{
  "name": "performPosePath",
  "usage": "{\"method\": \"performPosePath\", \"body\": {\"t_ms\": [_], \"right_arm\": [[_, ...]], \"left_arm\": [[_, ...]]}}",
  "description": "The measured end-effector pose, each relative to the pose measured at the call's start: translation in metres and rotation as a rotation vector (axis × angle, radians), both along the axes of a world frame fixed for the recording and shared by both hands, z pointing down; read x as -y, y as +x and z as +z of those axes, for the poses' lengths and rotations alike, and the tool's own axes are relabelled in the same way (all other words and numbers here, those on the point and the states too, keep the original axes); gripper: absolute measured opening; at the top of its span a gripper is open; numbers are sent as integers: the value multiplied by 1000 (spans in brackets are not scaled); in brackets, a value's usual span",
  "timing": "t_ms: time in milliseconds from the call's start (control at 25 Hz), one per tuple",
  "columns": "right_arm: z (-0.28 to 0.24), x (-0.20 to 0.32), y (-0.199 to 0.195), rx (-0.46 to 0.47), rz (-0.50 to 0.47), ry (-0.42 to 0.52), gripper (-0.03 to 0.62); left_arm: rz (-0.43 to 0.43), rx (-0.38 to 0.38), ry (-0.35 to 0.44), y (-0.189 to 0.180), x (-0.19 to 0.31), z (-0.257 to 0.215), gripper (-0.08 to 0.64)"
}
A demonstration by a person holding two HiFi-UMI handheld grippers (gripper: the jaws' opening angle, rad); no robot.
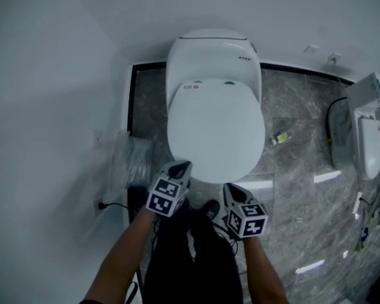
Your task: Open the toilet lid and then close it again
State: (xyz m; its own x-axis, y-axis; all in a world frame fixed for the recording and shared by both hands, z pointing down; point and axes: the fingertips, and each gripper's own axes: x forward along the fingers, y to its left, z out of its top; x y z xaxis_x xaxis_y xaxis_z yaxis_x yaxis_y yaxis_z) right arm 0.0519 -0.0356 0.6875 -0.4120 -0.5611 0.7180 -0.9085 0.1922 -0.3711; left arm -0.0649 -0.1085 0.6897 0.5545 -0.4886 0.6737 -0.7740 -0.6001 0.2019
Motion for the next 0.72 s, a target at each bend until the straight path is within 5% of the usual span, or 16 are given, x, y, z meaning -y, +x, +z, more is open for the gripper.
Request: {"method": "performPosePath", "body": {"t_ms": [720], "right_arm": [[65,23,16,-67,-6,-28,10]], "left_arm": [[-19,36,-65,1,-21,81,8]]}}
